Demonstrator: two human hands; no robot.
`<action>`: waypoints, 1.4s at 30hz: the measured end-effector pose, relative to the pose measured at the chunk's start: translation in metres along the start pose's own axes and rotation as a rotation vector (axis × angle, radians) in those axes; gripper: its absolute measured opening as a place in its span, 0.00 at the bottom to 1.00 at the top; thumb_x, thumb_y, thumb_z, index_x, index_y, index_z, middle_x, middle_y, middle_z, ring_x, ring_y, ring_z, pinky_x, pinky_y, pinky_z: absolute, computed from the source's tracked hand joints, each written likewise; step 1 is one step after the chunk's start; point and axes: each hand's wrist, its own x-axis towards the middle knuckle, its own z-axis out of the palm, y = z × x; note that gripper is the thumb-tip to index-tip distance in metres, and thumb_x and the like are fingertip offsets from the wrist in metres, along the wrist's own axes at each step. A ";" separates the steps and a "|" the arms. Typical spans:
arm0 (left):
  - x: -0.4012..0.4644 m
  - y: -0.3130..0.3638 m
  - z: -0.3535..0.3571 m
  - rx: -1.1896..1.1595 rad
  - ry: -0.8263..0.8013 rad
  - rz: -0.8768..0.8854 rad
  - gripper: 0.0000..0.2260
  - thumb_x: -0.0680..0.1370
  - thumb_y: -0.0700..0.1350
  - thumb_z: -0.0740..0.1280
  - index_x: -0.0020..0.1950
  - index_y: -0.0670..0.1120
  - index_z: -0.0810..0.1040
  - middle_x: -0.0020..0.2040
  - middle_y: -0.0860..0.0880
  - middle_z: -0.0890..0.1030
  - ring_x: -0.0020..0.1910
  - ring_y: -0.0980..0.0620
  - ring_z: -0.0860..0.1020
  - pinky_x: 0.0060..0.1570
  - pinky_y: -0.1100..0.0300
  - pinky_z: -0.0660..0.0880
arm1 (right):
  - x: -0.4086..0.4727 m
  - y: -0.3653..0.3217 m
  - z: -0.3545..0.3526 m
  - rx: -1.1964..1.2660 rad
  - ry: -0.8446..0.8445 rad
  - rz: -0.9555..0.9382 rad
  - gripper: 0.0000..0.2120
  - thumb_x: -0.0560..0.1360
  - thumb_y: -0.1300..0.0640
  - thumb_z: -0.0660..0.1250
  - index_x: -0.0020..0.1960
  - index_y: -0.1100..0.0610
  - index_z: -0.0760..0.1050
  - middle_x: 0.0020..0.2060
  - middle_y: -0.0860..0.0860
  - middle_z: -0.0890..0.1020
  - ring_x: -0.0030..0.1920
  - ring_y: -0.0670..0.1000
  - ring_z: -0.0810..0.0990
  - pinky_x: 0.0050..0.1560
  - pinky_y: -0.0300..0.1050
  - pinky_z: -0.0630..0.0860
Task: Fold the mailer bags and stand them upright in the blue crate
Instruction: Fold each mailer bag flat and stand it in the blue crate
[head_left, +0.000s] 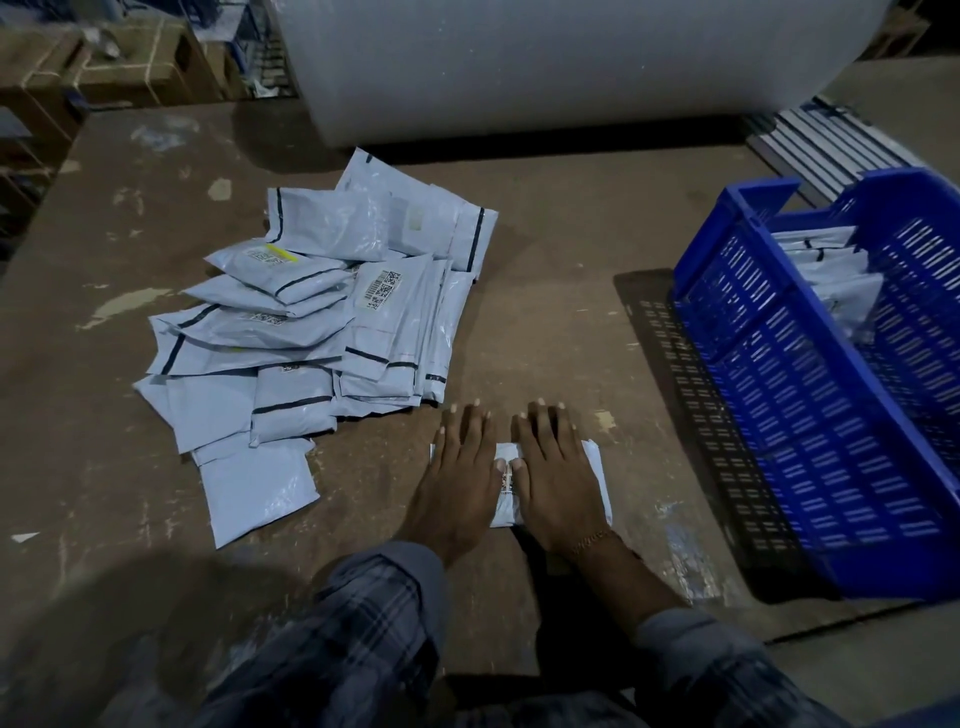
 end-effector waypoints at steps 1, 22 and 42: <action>0.002 -0.004 -0.001 -0.006 -0.003 0.002 0.29 0.87 0.54 0.40 0.86 0.43 0.48 0.87 0.45 0.44 0.85 0.44 0.39 0.83 0.46 0.46 | -0.005 0.000 -0.001 0.001 0.003 -0.005 0.27 0.84 0.52 0.55 0.81 0.60 0.61 0.82 0.58 0.58 0.83 0.61 0.52 0.81 0.59 0.54; -0.005 0.020 -0.050 -0.223 0.045 -0.079 0.28 0.84 0.67 0.57 0.67 0.46 0.81 0.61 0.48 0.83 0.61 0.42 0.80 0.62 0.50 0.74 | -0.006 0.022 -0.105 -0.093 -0.107 -0.157 0.20 0.62 0.53 0.80 0.51 0.52 0.77 0.43 0.53 0.82 0.43 0.59 0.81 0.43 0.52 0.73; 0.120 0.144 -0.007 -0.241 -0.114 -0.429 0.35 0.80 0.66 0.61 0.83 0.56 0.55 0.85 0.48 0.52 0.81 0.40 0.54 0.78 0.39 0.55 | -0.009 0.202 -0.377 0.018 0.392 0.162 0.16 0.72 0.60 0.76 0.58 0.53 0.79 0.47 0.55 0.85 0.49 0.65 0.81 0.56 0.64 0.77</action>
